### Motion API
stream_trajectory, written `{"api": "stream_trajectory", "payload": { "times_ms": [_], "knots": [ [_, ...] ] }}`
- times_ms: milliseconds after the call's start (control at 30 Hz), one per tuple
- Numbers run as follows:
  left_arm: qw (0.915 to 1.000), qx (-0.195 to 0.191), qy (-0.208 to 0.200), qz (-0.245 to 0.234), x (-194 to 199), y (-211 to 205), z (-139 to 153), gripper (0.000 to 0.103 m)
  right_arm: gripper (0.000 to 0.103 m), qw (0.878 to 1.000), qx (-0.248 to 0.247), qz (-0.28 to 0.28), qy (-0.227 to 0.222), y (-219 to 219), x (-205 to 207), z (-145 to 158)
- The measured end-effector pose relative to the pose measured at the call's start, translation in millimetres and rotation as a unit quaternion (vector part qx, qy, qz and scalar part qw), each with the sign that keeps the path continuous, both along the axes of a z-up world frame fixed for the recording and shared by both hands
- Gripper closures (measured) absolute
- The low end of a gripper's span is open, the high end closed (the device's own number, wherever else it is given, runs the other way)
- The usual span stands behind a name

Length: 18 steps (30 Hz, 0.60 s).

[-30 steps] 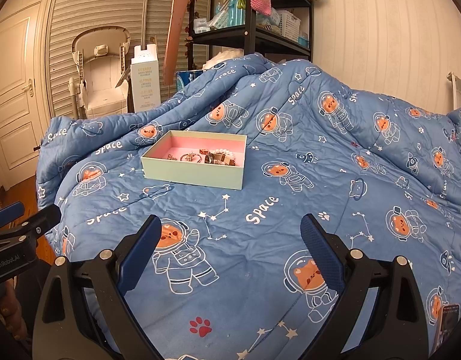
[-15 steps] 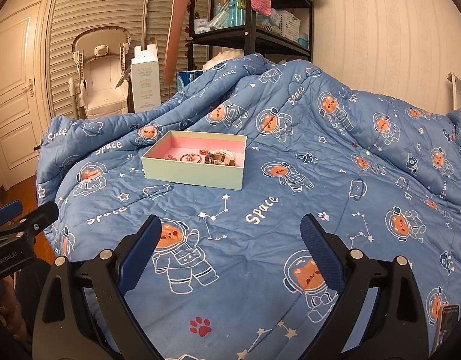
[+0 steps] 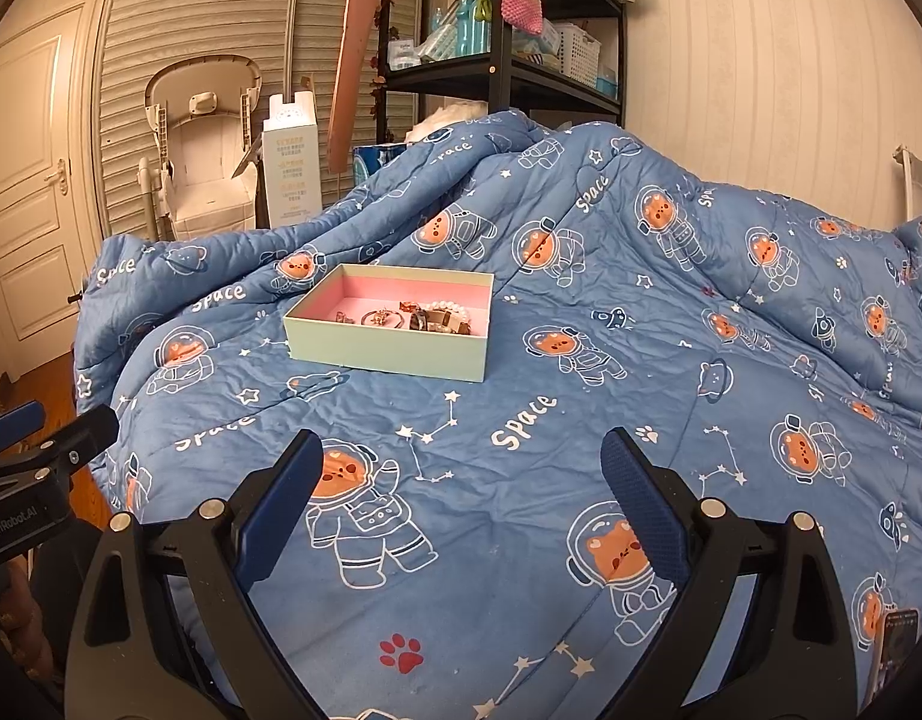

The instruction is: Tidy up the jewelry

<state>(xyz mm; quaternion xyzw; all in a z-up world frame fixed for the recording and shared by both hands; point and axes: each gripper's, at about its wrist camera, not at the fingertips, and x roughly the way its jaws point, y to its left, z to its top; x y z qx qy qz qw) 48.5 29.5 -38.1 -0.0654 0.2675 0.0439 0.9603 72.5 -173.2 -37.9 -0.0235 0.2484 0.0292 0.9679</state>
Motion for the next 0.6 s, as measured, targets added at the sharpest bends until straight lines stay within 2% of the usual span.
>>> {"api": "stream_trajectory", "payload": {
  "times_ms": [600],
  "knots": [
    [1.0,0.002,0.0,-0.001,0.3,0.1,1.1,0.007,0.011,1.0,0.001,0.0,0.0,-0.2,0.1,0.4]
  ]
}}
